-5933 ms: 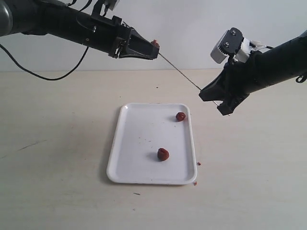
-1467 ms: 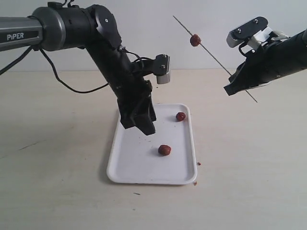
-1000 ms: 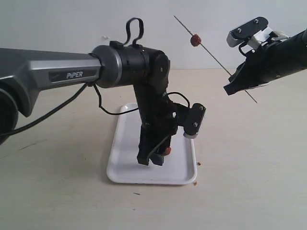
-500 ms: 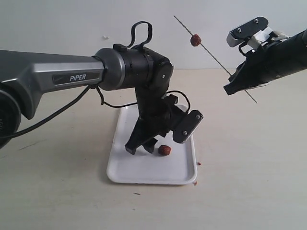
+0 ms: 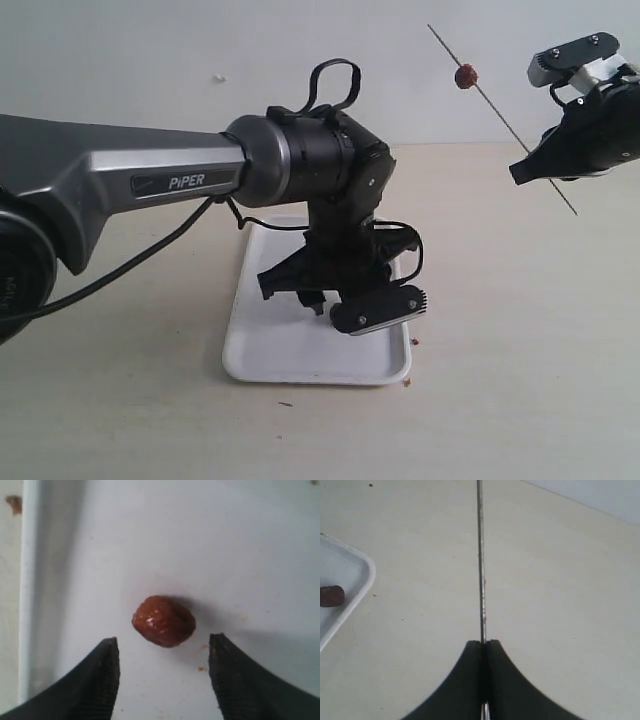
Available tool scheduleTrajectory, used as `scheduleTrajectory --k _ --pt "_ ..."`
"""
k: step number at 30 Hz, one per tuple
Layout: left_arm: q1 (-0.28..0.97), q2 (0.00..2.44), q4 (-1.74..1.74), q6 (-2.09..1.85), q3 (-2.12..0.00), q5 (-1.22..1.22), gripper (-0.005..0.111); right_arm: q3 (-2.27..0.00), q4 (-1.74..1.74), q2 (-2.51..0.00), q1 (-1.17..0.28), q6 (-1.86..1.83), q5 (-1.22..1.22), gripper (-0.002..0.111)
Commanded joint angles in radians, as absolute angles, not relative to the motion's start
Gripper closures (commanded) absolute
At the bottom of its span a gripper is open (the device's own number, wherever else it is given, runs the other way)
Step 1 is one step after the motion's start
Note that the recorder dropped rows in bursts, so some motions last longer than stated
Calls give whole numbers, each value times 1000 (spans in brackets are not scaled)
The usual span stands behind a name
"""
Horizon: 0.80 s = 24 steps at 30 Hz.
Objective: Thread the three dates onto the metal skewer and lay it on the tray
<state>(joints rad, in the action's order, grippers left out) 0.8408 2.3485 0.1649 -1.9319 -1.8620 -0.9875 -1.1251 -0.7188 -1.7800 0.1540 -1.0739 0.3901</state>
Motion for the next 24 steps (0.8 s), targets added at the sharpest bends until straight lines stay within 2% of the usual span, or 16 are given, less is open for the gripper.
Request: scheduleTrajectory --k 1,9,14,24 --pt "849 2347 164 -2035 -1861 -997 53 -1124 -735 -1768 159 -1069 404 108" --pt "851 2349 149 -2097 -1861 -1002 54 -1124 -760 -1768 159 -1072 394 108" --pt "866 2351 139 -2097 -1846 -998 65 -1124 -765 -1768 159 -1072 394 108" --pt "869 2351 190 -2097 -1800 -976 58 -1124 -767 -1768 159 -1072 392 108"
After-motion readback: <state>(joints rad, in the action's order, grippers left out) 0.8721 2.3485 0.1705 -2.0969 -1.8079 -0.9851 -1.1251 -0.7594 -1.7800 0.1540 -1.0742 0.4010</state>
